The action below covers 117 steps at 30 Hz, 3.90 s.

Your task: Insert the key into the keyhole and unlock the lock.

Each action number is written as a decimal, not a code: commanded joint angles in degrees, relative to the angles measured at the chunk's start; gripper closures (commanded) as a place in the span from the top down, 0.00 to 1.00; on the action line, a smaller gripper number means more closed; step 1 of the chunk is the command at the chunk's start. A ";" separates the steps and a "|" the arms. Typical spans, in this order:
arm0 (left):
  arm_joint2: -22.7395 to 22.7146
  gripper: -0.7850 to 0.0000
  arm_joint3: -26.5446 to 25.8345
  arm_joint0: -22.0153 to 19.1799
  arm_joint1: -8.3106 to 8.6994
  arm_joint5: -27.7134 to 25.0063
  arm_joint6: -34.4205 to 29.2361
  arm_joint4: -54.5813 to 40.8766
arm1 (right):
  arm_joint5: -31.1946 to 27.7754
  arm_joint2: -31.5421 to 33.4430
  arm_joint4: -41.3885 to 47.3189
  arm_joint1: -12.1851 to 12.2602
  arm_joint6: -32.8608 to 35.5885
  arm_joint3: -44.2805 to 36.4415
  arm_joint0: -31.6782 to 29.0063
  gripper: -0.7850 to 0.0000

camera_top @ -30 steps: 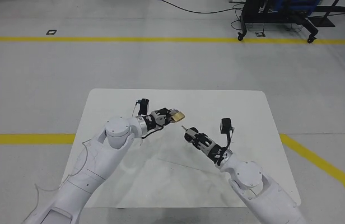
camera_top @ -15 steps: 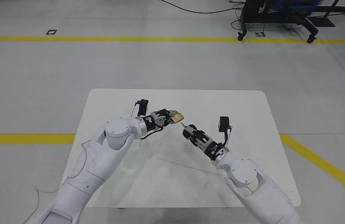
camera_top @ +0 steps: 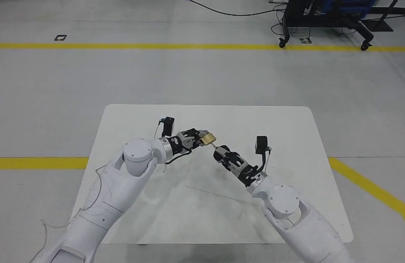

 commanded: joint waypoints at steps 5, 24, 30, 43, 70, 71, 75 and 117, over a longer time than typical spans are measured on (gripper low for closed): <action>-0.14 0.00 -0.36 0.32 -0.16 -0.12 -0.17 0.48 | 0.64 0.72 -0.27 -0.30 -0.80 -0.18 -0.11 0.00; -1.87 0.00 -1.75 1.85 -0.44 -0.92 0.44 1.00 | 1.81 1.56 -1.89 -1.46 -5.26 -2.11 -2.01 0.00; -2.34 0.00 -2.04 2.17 -0.45 -0.81 -0.05 1.38 | 2.48 0.27 -2.18 -2.10 -5.24 -2.17 -1.26 0.00; -3.09 0.00 -2.39 2.70 -0.59 -0.65 -0.76 1.76 | 3.01 -0.77 -5.65 -3.07 -7.17 -2.23 -0.91 0.00; -3.91 0.00 -1.60 2.18 -0.95 -0.60 -2.43 3.40 | 3.24 -0.15 -5.81 -4.94 -7.47 -1.54 -0.39 1.00; -4.04 0.00 -1.59 2.19 -0.94 -0.62 -2.38 3.50 | 3.00 0.27 -5.46 -4.93 -7.37 -1.86 -0.74 1.00; -4.39 0.00 -1.45 2.19 -0.95 -0.59 -2.46 3.54 | 2.95 1.30 -5.39 -4.80 -6.64 -2.68 -1.58 1.00; -1.00 0.00 17.96 -5.96 -4.14 16.60 -23.19 -20.93 | -5.63 6.68 4.01 -4.75 7.09 -6.05 -5.99 0.00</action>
